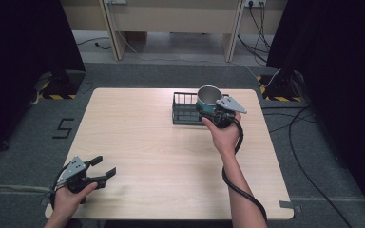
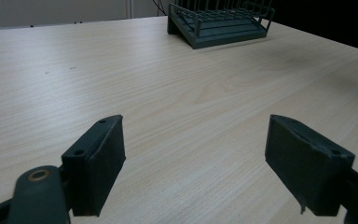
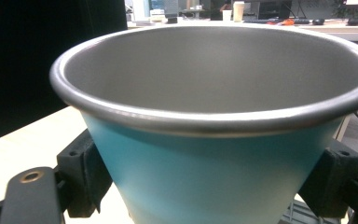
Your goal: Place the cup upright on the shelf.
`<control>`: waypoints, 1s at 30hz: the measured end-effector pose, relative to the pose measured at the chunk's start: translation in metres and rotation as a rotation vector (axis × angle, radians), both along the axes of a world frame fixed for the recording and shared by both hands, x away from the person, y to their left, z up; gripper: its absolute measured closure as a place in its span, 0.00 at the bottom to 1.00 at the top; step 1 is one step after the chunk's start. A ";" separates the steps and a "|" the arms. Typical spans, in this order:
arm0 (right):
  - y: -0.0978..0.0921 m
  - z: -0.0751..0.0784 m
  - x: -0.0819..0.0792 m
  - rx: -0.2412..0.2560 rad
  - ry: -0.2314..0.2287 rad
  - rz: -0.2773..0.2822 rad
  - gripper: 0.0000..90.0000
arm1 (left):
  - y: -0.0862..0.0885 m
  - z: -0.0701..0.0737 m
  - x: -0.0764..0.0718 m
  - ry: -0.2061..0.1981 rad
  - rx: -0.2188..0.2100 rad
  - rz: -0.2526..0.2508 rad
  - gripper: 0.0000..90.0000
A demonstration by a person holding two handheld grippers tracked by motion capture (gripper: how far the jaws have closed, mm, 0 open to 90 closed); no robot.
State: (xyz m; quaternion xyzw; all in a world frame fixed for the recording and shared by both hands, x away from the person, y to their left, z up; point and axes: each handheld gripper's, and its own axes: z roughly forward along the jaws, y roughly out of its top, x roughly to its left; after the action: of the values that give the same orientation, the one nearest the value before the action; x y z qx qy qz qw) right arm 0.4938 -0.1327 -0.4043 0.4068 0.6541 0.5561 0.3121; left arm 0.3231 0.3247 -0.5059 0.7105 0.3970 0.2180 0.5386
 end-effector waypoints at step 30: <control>0.003 0.010 0.037 -0.005 0.032 -0.037 0.20 | 0.000 0.000 0.000 -0.002 -0.005 -0.003 0.22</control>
State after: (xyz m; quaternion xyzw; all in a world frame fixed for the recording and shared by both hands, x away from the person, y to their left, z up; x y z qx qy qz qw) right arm 0.5310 -0.1294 -0.3943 0.4269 0.6528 0.5419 0.3130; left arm 0.3227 0.3245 -0.5057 0.7095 0.3957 0.2170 0.5412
